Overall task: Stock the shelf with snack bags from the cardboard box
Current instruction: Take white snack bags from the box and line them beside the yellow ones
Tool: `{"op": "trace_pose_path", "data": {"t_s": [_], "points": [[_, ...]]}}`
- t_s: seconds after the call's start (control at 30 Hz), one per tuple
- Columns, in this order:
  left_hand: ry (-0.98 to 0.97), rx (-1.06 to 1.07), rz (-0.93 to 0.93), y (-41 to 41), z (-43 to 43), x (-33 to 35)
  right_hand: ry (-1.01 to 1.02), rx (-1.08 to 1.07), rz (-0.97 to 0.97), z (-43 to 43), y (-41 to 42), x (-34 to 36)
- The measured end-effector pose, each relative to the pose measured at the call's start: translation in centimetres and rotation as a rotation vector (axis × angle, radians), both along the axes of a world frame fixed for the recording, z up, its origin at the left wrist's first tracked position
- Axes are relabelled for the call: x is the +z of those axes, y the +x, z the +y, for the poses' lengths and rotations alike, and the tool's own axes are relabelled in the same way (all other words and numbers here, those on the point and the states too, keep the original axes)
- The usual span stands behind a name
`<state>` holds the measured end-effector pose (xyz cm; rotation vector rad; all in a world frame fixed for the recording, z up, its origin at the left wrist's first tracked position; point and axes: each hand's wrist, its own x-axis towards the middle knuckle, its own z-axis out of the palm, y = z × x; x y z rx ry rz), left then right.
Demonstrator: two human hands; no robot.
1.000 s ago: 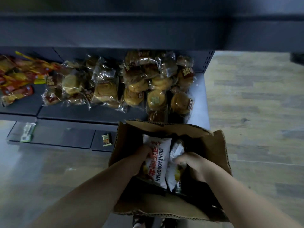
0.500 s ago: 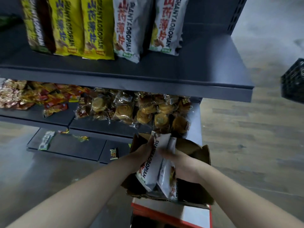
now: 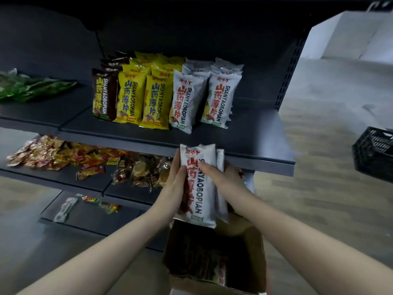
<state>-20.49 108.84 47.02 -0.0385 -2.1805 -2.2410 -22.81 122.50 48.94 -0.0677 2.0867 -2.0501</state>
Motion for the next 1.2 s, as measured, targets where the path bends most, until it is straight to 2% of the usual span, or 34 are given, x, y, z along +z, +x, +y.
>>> {"op": "trace_pose_path", "data": {"t_s": [0.1, 0.17, 0.23, 0.3, 0.4, 0.47, 0.57, 0.7, 0.77, 0.9, 1.0, 1.1, 1.2], "points": [[-0.400, 0.055, 0.203, -0.5, 0.8, 3.6, -0.127, -0.091, -0.039, 0.0, -1.3, 3.4], [-0.740, 0.063, 0.210, -0.8, 1.3, 5.5, -0.168, -0.160, -0.015, 0.0, -2.3, 5.0], [-0.928, 0.007, 0.151, -1.4, 1.8, 6.6, -0.160, -0.197, 0.019, 0.2, -3.4, 6.2], [-0.906, -0.071, 0.091, -2.1, 2.4, 7.5, -0.141, -0.203, 0.029, 0.6, -4.4, 7.2], [-0.727, -0.161, 0.028, -3.8, 2.6, 7.9, -0.123, -0.176, -0.003, 0.9, -6.0, 8.4], [-0.653, -0.208, 0.051, -4.9, 2.4, 7.4, -0.084, -0.119, -0.025, 1.0, -6.9, 9.1], [-0.470, -0.264, 0.115, -6.6, 1.6, 7.1, -0.088, 0.055, -0.061, 1.9, -8.1, 10.0], [-0.301, -0.307, 0.105, -8.8, 0.7, 7.4, -0.039, 0.383, -0.240, 4.2, -9.2, 10.6], [-0.328, -0.258, 0.099, -10.4, 0.8, 7.6, -0.004, 0.388, -0.253, 4.9, -9.9, 10.2], [-0.453, -0.158, 0.150, -14.3, 1.4, 7.5, -0.043, 0.116, -0.166, 5.5, -12.5, 7.8], [-0.707, -0.053, 0.263, -16.4, 2.2, 6.4, -0.060, -0.122, -0.017, 5.5, -14.5, 6.4], [-0.949, 0.034, 0.320, -17.3, 3.8, 5.2, 0.055, -0.269, 0.137, 5.2, -16.0, 6.0], [-0.974, 0.163, 0.328, -18.3, 4.9, 3.8, 0.147, -0.376, 0.225, 4.9, -17.4, 5.6]]}}
